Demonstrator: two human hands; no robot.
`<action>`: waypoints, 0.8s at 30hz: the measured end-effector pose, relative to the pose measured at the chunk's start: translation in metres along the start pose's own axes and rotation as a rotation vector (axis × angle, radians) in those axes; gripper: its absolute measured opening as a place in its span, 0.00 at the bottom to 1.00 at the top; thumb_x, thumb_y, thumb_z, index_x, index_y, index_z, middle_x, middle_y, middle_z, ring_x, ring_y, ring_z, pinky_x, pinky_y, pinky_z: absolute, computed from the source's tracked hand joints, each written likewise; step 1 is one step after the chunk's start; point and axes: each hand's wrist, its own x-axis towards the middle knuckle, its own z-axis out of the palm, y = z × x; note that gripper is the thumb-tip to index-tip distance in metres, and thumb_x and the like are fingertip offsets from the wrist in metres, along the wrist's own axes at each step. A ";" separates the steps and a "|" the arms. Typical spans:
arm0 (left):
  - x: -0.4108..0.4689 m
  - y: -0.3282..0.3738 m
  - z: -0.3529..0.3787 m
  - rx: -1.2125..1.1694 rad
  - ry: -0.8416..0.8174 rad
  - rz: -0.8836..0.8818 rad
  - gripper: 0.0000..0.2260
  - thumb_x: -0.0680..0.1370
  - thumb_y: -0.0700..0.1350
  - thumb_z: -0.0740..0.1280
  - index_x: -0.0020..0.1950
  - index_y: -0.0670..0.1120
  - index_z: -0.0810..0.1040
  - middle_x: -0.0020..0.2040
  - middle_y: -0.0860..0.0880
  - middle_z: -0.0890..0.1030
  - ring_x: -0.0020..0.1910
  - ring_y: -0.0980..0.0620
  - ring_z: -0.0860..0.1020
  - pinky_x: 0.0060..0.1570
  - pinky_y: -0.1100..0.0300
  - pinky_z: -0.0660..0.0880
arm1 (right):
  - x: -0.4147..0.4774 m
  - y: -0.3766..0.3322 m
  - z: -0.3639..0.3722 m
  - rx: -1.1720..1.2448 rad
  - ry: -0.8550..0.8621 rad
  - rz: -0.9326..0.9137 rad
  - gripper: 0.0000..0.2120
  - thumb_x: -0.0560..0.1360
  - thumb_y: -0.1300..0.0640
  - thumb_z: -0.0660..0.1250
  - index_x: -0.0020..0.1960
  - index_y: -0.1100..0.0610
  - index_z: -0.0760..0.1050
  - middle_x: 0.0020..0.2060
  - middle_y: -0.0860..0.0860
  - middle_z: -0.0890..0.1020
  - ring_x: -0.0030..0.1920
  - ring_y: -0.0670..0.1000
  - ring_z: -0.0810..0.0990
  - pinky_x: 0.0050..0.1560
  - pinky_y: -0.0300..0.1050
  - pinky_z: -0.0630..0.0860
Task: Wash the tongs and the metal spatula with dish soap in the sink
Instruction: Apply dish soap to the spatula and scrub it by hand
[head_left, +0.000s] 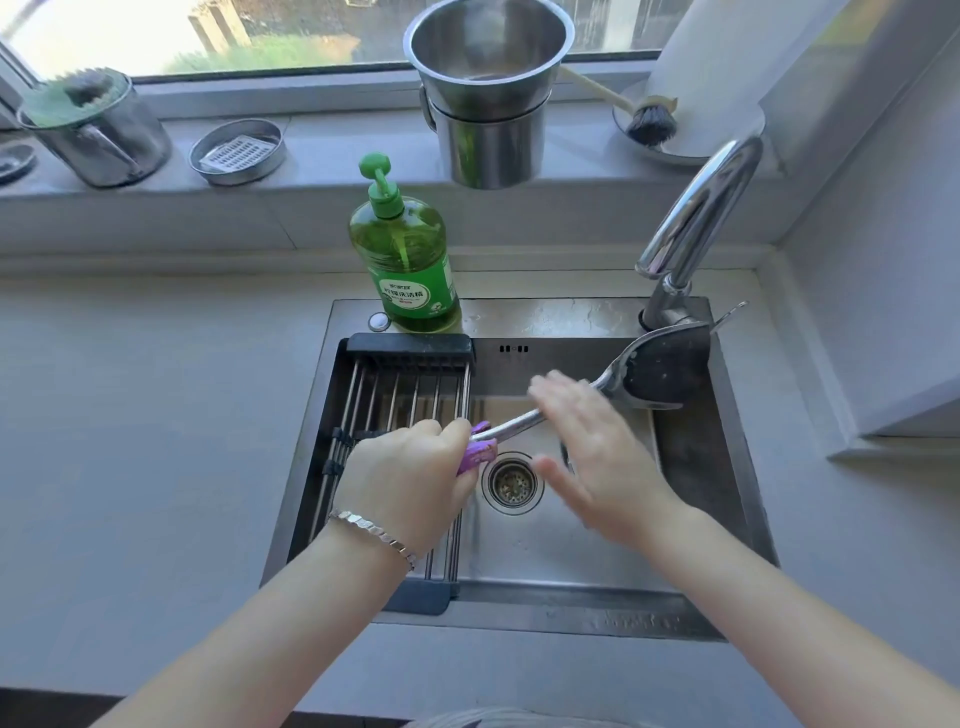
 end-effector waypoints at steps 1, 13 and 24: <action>0.000 -0.002 0.002 0.002 -0.003 0.008 0.12 0.69 0.54 0.62 0.30 0.48 0.76 0.20 0.50 0.71 0.16 0.50 0.70 0.17 0.67 0.64 | 0.001 0.004 -0.002 0.009 0.028 0.093 0.41 0.76 0.32 0.38 0.71 0.63 0.64 0.70 0.57 0.68 0.73 0.52 0.60 0.73 0.49 0.52; -0.002 -0.010 -0.012 -0.359 -0.395 -0.229 0.16 0.74 0.59 0.63 0.43 0.47 0.81 0.31 0.50 0.76 0.29 0.52 0.70 0.30 0.63 0.69 | -0.027 0.054 -0.003 -0.403 -0.274 0.102 0.41 0.77 0.33 0.40 0.72 0.66 0.58 0.72 0.60 0.63 0.73 0.55 0.58 0.72 0.45 0.49; 0.004 -0.010 -0.027 -0.339 -0.501 -0.224 0.13 0.74 0.56 0.65 0.46 0.48 0.83 0.34 0.49 0.78 0.29 0.53 0.70 0.32 0.61 0.73 | -0.039 0.076 -0.016 -0.524 -0.375 0.047 0.41 0.77 0.33 0.41 0.72 0.66 0.58 0.72 0.61 0.62 0.76 0.49 0.42 0.72 0.45 0.45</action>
